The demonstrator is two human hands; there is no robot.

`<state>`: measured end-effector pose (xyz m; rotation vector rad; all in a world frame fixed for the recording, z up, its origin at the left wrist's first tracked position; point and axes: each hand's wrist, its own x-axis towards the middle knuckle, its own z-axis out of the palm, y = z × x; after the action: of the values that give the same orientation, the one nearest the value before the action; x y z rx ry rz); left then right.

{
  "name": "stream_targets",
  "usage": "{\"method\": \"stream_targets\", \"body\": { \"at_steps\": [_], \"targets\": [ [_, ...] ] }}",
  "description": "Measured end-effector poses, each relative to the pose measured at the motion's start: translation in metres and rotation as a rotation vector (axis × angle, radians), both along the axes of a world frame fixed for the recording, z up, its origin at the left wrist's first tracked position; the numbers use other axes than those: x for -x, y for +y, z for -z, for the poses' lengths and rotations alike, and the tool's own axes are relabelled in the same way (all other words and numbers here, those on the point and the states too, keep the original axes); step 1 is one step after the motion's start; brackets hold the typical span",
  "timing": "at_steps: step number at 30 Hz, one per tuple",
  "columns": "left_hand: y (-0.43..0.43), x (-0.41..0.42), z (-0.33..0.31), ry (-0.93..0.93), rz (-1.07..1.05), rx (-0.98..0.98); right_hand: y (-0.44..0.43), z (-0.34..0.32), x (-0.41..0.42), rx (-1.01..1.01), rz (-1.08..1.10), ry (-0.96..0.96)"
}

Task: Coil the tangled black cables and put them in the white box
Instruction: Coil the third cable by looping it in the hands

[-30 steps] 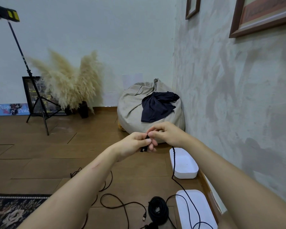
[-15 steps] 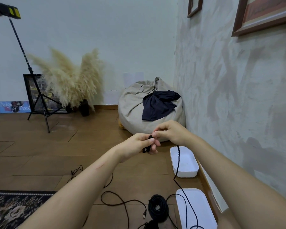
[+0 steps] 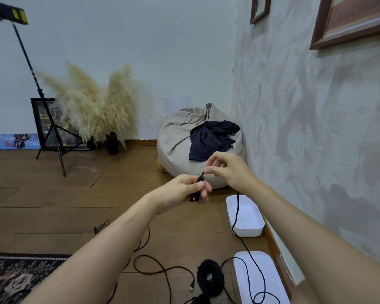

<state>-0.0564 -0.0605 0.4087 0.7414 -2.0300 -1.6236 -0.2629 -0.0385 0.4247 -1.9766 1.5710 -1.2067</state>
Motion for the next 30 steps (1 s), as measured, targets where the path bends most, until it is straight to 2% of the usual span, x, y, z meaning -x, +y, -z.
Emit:
{"method": "stream_targets", "body": {
  "at_steps": [5, 11, 15, 20, 22, 25, 28, 30],
  "targets": [
    [-0.006, -0.006, -0.011, 0.162, 0.020, -0.054, 0.000, 0.009, -0.008, -0.118, -0.131, -0.302],
    [-0.010, -0.002, -0.010, 0.300, -0.061, -0.085, 0.006, 0.019, -0.036, -0.185, -0.166, -0.356],
    [-0.011, 0.002, -0.011, 0.469, -0.189, -0.171, 0.001, 0.039, -0.055, -0.267, -0.131, -0.043],
    [-0.023, 0.004, -0.002, 0.574, -0.394, -0.147, -0.001, 0.036, -0.071, -0.321, -0.224, 0.086],
    [-0.026, 0.005, 0.002, 0.518, -0.468, -0.063, -0.002, 0.028, -0.069, -0.299, -0.237, 0.131],
    [-0.032, 0.000, 0.012, 0.292, -0.541, 0.171, 0.001, 0.011, -0.058, -0.283, -0.208, 0.194],
    [-0.033, -0.007, 0.021, 0.082, -0.454, 0.298, 0.006, -0.002, -0.040, -0.322, -0.248, 0.086],
    [-0.024, -0.002, 0.023, 0.028, -0.324, 0.256, 0.006, -0.007, -0.028, -0.208, -0.226, 0.100]
  ]
}}
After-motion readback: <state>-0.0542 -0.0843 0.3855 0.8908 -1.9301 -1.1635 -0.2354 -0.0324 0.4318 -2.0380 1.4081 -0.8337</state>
